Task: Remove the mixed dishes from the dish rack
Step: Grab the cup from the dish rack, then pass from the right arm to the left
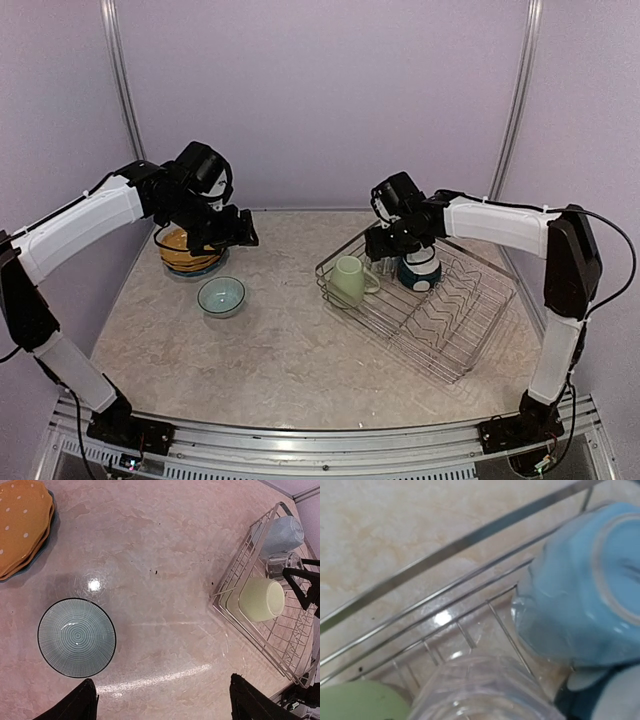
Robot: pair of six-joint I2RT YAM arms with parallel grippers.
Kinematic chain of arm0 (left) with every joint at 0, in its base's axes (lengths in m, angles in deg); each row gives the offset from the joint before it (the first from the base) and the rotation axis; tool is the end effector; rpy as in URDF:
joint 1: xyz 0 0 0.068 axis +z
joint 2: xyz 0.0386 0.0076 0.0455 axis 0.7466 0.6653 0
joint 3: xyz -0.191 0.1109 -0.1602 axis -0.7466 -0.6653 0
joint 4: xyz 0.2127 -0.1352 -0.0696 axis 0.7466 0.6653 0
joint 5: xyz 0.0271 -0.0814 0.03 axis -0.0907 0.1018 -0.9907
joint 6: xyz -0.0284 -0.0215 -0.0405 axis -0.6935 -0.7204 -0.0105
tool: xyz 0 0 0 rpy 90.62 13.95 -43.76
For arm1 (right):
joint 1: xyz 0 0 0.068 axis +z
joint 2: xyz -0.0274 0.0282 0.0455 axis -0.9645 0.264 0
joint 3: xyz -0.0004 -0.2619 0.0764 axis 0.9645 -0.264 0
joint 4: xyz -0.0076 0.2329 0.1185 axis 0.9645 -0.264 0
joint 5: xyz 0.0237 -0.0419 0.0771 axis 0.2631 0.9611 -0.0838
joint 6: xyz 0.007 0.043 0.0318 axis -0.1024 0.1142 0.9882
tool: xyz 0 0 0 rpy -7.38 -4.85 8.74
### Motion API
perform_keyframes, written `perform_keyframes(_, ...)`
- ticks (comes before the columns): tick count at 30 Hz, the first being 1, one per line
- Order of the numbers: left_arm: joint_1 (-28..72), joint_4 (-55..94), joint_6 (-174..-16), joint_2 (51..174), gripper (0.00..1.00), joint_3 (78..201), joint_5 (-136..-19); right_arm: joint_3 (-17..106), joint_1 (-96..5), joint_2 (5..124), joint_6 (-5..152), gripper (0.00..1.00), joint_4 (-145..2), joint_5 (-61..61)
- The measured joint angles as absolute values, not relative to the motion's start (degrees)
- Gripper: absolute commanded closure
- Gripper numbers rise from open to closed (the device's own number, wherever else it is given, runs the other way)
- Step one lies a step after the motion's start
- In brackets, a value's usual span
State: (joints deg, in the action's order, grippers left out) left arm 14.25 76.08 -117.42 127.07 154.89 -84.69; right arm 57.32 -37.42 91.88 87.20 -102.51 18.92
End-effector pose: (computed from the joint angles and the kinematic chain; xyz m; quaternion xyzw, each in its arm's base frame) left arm 0.2703 -0.1834 0.3381 0.0063 0.9565 -0.1683 0.2382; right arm 0.3404 0.2502 0.2492 -0.1037 0.9352 0.0743 0.3302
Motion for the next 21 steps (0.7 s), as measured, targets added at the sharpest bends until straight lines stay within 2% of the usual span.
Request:
perform_keyframes(8,15.1,71.0,-119.9,126.5,0.08,154.2,-75.5,48.4,-37.4,80.5,87.7,0.86,-96.9,18.4)
perform_keyframes(21,16.5,50.5,-131.3,125.8,0.08,149.0,-52.1,39.3,-38.3,66.7,93.0,0.87,-85.2,7.4)
